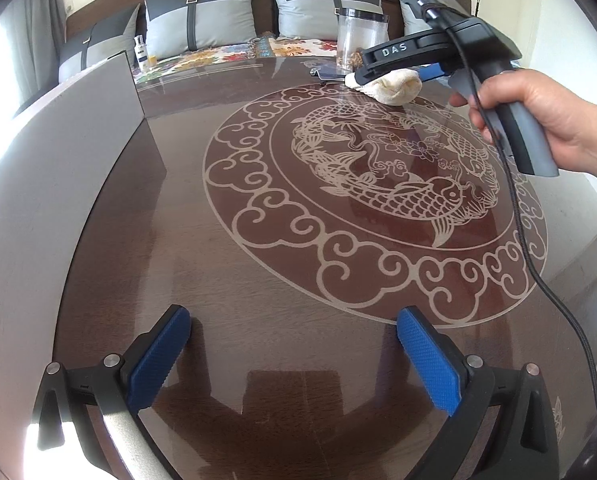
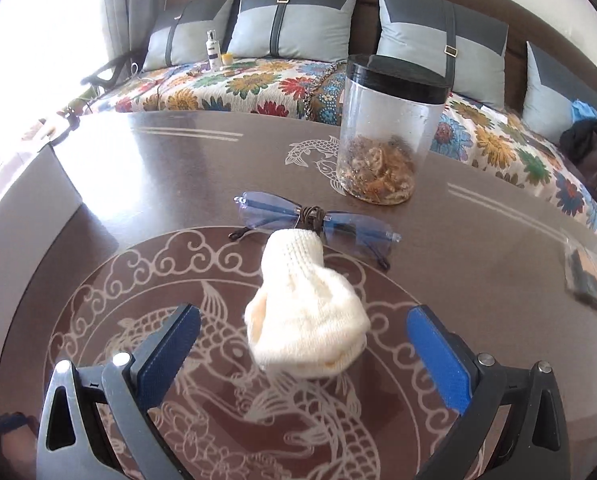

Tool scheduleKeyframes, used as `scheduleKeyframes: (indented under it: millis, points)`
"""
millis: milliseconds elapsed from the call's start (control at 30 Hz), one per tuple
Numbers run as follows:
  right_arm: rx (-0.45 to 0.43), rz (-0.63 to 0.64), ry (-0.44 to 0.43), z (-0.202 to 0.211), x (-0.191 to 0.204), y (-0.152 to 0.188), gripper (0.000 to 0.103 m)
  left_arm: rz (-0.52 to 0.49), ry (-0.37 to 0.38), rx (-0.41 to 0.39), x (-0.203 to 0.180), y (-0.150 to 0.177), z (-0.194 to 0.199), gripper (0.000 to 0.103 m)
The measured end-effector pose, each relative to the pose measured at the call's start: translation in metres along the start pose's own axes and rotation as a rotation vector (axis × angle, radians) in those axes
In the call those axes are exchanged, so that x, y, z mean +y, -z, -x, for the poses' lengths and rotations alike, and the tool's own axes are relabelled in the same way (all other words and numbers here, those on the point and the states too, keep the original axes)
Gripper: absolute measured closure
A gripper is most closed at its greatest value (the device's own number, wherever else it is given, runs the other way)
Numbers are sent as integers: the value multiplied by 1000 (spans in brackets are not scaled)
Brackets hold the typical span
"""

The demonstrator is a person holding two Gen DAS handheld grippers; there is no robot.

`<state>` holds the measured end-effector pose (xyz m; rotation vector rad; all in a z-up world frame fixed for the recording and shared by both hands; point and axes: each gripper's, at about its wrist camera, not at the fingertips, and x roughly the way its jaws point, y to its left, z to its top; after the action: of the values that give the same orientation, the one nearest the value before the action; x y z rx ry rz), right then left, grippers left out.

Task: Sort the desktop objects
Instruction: 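Grasp the cream knitted mitten with the right tool and lift it, then grasp the blue-framed glasses with the left tool while the right tool holds the mitten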

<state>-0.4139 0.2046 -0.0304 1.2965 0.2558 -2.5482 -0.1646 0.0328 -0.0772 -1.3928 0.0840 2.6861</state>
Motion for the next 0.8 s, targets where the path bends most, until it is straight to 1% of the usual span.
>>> scheduleKeyframes:
  millis: [33, 67, 100, 133, 167, 267, 400, 467, 533, 600, 633, 667, 700, 733, 800]
  points:
    - [22, 9, 7, -10, 2, -3, 4, 0, 0, 0, 0, 0, 0, 0]
    - [46, 13, -1, -18, 3, -2, 20, 0, 0, 0, 0, 0, 0, 0]
    - [75, 6, -23, -25, 2, 0, 40, 0, 0, -1, 0, 0, 0, 0]
    - [82, -7, -29, -28, 0, 4, 42, 0, 0, -1, 1, 0, 0, 0]
    - [67, -20, -40, -27, -2, 10, 48, 0, 0, 0, 1, 0, -1, 0]
    - [54, -43, -52, -19, -5, 41, 49, 0, 1, 0, 1, 0, -1, 0]
    - [30, -18, -49, 12, -2, 108, 49, 0, 0, 0, 0, -1, -1, 0]
    - [23, -9, -28, 33, -1, 148, 49, 0, 0, 0, 0, -1, -1, 0]
    - [6, -32, -6, 55, -2, 186, 49, 0, 0, 0, 0, -1, -1, 0]
    - [-23, -61, 17, 73, -5, 220, 49, -1, 0, 0, 0, -1, -1, 0]
    - [-36, -73, 43, 78, -6, 232, 48, 0, 0, 1, 0, -1, -1, 0]
    - [-47, -86, 67, 80, -6, 242, 45, 0, 0, 1, 0, -2, -1, 0]
    - [-39, -105, 81, 82, -8, 247, 40, 0, 0, 2, 0, -2, -1, 0]
    - [-49, -124, 88, 84, -9, 250, 36, 0, 0, 2, 0, -2, -1, 0]
    - [-76, -150, 107, 86, -12, 256, 16, -13, 8, 15, 0, -5, -3, 0]
